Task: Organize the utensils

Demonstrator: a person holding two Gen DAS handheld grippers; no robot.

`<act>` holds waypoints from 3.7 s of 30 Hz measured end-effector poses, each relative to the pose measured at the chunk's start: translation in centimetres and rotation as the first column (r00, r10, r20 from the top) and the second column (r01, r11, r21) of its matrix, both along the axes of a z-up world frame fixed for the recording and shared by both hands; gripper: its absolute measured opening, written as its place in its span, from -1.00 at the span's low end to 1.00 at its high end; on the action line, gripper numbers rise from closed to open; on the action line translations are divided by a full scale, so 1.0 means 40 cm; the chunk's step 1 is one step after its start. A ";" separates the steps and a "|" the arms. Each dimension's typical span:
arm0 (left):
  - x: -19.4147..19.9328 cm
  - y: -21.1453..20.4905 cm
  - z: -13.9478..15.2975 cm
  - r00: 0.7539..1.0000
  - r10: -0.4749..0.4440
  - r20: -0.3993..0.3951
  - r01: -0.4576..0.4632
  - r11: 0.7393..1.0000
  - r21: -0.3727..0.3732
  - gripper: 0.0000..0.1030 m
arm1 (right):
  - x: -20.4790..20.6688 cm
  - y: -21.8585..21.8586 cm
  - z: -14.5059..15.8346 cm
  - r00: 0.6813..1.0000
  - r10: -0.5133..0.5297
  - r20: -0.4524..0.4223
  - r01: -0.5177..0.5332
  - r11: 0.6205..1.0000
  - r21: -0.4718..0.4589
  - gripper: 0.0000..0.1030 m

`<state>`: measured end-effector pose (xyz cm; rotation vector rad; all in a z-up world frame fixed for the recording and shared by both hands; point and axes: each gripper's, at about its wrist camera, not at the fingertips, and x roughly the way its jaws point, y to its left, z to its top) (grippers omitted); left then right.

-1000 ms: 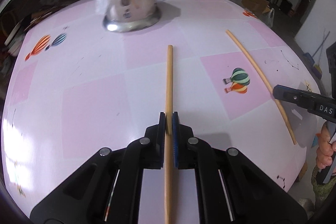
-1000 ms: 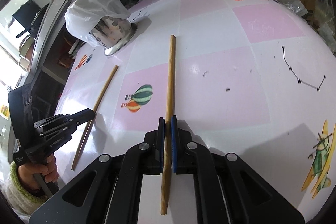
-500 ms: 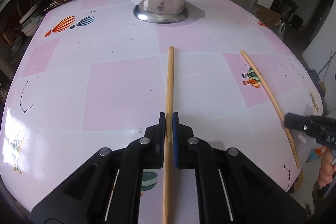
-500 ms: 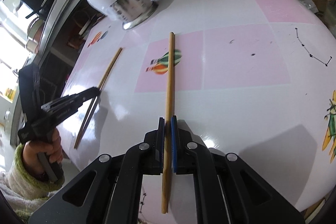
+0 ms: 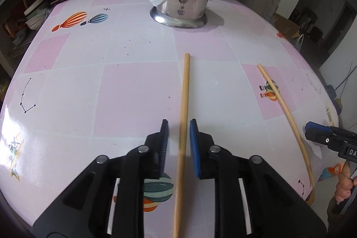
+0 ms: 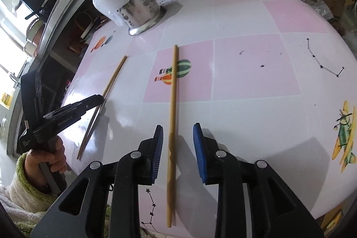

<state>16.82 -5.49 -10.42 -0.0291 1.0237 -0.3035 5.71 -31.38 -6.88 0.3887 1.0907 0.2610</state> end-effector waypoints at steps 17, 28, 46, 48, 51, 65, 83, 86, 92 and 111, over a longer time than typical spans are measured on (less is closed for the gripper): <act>0.007 0.012 0.011 1.000 0.003 0.020 -0.003 1.000 -0.018 -0.59 | 0.026 0.029 0.011 1.000 0.014 0.006 -0.014 1.000 -0.010 -0.30; 0.013 0.013 0.008 1.000 0.010 0.009 -0.010 1.000 -0.021 -0.50 | 0.028 0.028 0.014 1.000 0.011 0.011 -0.011 1.000 -0.008 -0.21; 0.090 -0.015 0.041 0.997 -0.081 0.009 0.081 0.997 -0.013 -0.48 | 0.033 0.028 0.017 1.000 0.012 0.020 -0.012 1.000 0.000 -0.21; 0.103 -0.018 0.043 0.996 -0.093 0.005 0.093 0.996 -0.013 -0.48 | 0.034 0.028 0.018 1.000 0.013 0.022 -0.013 1.000 -0.001 -0.21; 0.120 -0.021 0.044 0.995 -0.102 -0.001 0.102 0.995 -0.023 -0.48 | 0.037 0.029 0.017 1.000 0.014 0.021 -0.014 1.000 0.000 -0.21; 0.181 -0.069 0.006 0.986 -0.162 -0.034 0.162 0.987 0.019 -0.48 | 0.045 0.033 0.012 1.000 0.018 0.016 -0.018 1.000 0.002 -0.21; 0.196 -0.123 -0.008 0.983 -0.176 -0.061 0.183 0.970 0.160 -0.61 | 0.051 0.027 0.013 1.000 0.013 0.024 -0.013 1.000 0.013 -0.21; 0.187 -0.128 -0.008 0.979 -0.193 -0.064 0.202 0.963 0.178 -0.61 | 0.052 0.026 0.012 1.000 0.012 0.025 -0.012 1.000 0.016 -0.21; 0.177 -0.135 -0.008 0.976 -0.209 -0.056 0.216 0.955 0.202 -0.64 | 0.051 0.026 0.015 0.999 0.015 0.031 -0.015 1.000 0.019 -0.21; 0.139 -0.131 0.004 0.979 -0.204 0.000 0.200 0.959 0.199 -0.90 | 0.041 0.018 0.037 0.999 0.003 0.054 -0.004 1.000 0.016 -0.21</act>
